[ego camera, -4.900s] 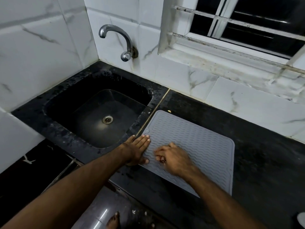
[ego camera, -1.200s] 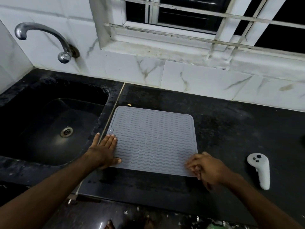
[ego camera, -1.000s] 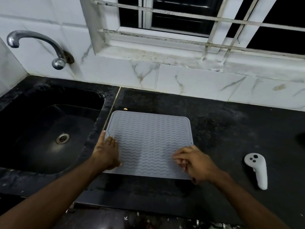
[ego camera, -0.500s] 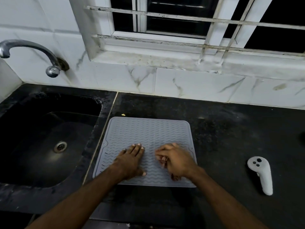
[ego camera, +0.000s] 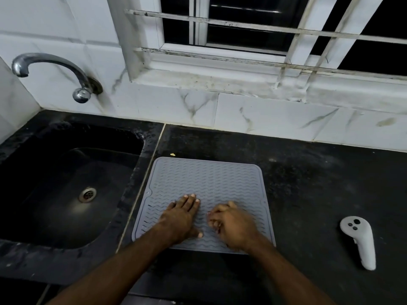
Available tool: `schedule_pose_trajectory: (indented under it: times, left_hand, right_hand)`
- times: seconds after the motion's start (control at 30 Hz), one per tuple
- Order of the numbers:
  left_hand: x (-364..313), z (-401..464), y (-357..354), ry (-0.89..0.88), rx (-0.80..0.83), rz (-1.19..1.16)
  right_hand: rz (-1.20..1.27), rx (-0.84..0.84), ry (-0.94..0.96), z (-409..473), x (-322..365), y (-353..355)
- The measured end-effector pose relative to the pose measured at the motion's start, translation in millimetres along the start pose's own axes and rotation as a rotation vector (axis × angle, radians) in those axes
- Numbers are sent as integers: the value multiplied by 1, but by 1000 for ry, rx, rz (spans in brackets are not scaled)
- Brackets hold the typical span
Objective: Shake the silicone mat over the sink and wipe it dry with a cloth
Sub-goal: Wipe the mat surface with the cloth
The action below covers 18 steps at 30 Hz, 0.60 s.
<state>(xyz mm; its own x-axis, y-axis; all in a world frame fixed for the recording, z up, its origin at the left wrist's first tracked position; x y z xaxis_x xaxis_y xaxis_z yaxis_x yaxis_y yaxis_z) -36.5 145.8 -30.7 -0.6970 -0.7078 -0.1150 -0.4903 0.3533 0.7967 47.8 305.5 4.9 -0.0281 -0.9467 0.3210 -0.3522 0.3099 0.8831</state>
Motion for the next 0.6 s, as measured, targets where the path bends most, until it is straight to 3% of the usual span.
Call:
schedule_pose_trajectory:
  times: [0.13,0.3,0.37,0.5,0.6]
  left_hand:
    - [3,0,-3,-16,3,-2]
    - [2,-1,0,-24,10,-5]
    - [1,-2,1,-24,10,-11]
    - [1,-3,2,-35,0,-35]
    - [12,-5,1,-87,-29,-56]
  right_hand:
    - [20,3,-146,-18,-33,-3]
    - [72,22,-503,-43,-80,24]
    - [73,-37,-456,-29,-64,23]
    - [92,-89,-177,-2,-5,-9]
    - [256,-124,-179,-14,-7,-21]
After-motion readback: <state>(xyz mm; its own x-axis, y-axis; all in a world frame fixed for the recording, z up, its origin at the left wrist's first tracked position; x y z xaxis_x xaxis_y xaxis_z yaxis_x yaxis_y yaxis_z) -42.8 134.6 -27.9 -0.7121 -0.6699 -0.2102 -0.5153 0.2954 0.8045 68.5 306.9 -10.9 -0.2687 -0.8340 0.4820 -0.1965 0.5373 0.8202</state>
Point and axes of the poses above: each hand's wrist, its own z-axis towards the middle knuckle, its own y-axis out of the back of the hand, x = y × z, the point moved 3 cm from there along z, towards the middle knuckle, and after that the axes turned 8 degrees about x, right-handed, at the moved point
